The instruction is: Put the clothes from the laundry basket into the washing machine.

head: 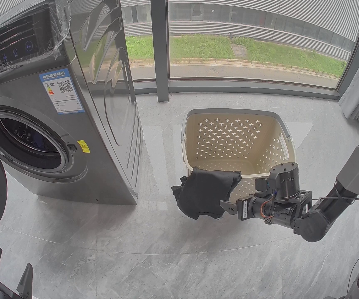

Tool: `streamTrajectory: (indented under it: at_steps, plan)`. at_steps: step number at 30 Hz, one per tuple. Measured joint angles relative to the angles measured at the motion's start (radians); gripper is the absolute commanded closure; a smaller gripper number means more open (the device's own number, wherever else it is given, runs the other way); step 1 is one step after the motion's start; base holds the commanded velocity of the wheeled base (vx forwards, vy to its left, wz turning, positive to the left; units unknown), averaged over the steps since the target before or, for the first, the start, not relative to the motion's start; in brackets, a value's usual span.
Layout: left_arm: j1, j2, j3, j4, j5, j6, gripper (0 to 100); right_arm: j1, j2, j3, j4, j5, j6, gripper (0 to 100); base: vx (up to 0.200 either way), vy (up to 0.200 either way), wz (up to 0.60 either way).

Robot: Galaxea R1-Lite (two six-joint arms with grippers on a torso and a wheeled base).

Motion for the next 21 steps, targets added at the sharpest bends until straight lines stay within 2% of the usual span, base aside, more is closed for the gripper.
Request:
streamTrajectory:
  at_steps: [6, 21]
  plan:
    - [0.0, 0.0, 0.0, 0.0, -0.002, 0.004, 0, -0.004, 0.075, -0.07, -0.015, -0.013, 0.0, 0, 0.0, 0.0, 0.0]
    - [0.001, 0.0, 0.0, 0.0, -0.005, 0.007, 0, -0.012, 0.279, -0.32, -0.025, -0.018, 0.017, 0, 0.0, 0.0, 0.0]
